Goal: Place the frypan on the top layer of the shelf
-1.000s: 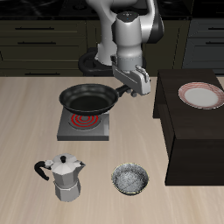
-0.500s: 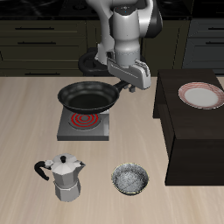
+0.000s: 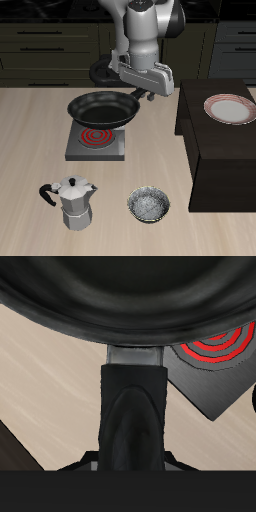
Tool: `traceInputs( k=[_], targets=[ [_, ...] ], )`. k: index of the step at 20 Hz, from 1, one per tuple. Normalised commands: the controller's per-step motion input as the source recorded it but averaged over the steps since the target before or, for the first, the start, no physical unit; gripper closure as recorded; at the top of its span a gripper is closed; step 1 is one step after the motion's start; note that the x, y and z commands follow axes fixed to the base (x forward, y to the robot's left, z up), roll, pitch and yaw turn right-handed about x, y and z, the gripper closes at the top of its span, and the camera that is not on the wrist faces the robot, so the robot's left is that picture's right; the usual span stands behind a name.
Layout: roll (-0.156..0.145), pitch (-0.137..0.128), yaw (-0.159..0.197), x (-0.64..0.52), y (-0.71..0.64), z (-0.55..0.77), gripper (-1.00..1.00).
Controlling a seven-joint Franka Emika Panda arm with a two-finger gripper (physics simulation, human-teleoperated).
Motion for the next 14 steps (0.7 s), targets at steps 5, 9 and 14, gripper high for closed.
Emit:
traceInputs(
  k=[5, 9, 14],
  targets=[
    [-0.003, -0.011, 0.108, -0.01, -0.02, 0.16, 1.0],
    [0.006, 0.016, 0.1, -0.01, 0.0, 0.12, 1.0],
    [-0.004, 0.017, 0.04, 0.01, -0.03, 0.0, 1.0]
  ],
)
